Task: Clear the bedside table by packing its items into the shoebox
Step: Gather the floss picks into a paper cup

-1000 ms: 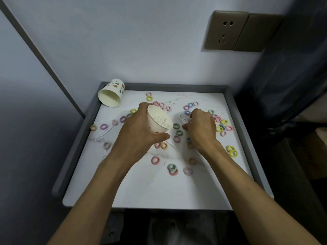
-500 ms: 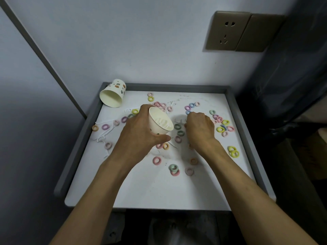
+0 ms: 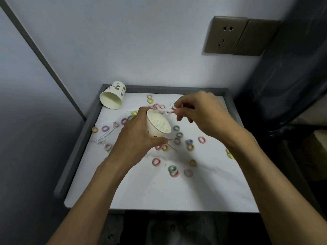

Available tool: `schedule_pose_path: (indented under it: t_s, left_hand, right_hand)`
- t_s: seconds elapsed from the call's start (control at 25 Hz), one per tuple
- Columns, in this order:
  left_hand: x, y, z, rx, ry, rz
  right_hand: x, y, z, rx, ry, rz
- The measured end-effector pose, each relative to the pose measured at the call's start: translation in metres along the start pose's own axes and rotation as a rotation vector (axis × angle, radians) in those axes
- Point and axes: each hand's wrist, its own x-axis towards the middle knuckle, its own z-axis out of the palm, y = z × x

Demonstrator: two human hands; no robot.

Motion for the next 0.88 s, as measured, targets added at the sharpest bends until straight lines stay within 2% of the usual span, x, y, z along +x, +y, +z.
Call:
schedule_pose_path:
  t_s: [0.16,0.28,0.44,0.56,0.72,0.8,0.88]
  left_hand:
    - [-0.003,0.007,0.004,-0.058,-0.022,0.034]
    - [-0.004,0.011,0.006,-0.088,-0.030,0.059]
    - [-0.003,0.008,0.008,-0.110,-0.031,0.061]
    - [-0.001,0.006,0.007,-0.115,-0.026,0.065]
    - [0.002,-0.003,-0.002,-0.166,0.073,0.052]
    - [0.005,-0.011,-0.011,-0.250,0.163,-0.002]
    - [0.010,-0.020,-0.018,-0.317,0.235,-0.067]
  right_hand:
    - [-0.006,-0.016,0.006,-0.040,-0.156,-0.042]
    - [-0.009,-0.022,0.009,-0.173,-0.191,-0.043]
    - [-0.009,-0.021,0.002,0.054,-0.192,-0.007]
    - [-0.010,-0.018,0.004,0.112,-0.136,0.002]
    - [-0.006,-0.003,0.010,0.229,0.111,0.038]
    - [-0.006,0.009,0.021,0.112,0.089,0.098]
    - [-0.011,0.018,0.045,-0.083,-0.078,0.141]
